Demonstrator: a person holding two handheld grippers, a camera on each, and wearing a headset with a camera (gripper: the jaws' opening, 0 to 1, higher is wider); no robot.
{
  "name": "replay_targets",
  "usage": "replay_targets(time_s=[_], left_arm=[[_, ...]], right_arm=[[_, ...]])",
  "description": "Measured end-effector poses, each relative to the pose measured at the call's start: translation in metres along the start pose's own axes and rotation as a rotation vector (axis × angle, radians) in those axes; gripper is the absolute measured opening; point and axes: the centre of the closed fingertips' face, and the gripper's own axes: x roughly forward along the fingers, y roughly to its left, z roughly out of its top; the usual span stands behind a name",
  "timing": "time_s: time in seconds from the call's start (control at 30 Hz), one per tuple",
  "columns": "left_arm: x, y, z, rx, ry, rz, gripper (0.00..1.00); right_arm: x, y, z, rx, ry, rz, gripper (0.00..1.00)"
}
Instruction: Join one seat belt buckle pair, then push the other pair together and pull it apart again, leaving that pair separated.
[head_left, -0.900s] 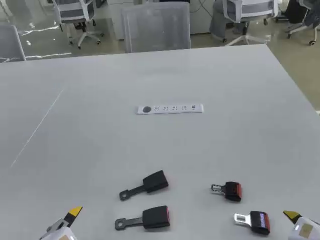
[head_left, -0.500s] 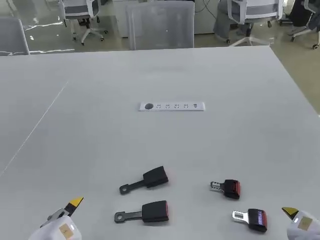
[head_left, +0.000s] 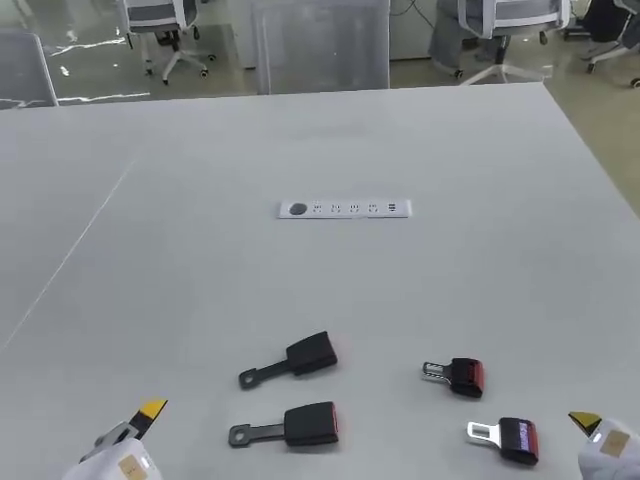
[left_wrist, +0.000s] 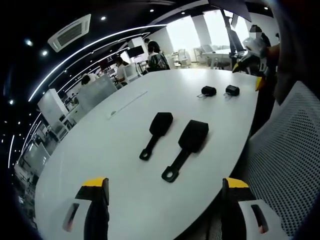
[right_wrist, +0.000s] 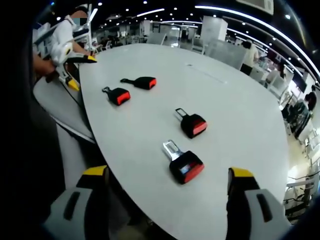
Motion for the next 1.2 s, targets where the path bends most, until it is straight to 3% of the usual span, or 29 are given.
replay_targets(time_s=[0.37, 0.6, 0.87, 1.07, 1.2], left_arm=[[-0.002, -0.004, 0.003, 0.017, -0.008, -0.016, 0.94], [-0.001, -0.004, -0.002, 0.011, -0.002, -0.02, 0.94], [-0.001, -0.004, -0.003, 0.019, 0.006, -0.018, 0.92], [-0.001, 0.0, -0.007, -0.011, 0.014, -0.015, 0.91], [0.001, -0.005, -0.005, 0.004, 0.014, -0.023, 0.91]], right_arm=[[0.0, -0.007, -0.003, -0.019, 0.025, -0.002, 0.99], [0.0, -0.003, 0.008, -0.015, -0.001, 0.01, 0.96], [0.002, 0.001, 0.008, -0.022, 0.004, 0.012, 0.95], [-0.002, 0.011, 0.009, -0.041, -0.001, 0.016, 0.93], [-0.006, 0.008, 0.006, -0.066, 0.004, 0.016, 0.9]])
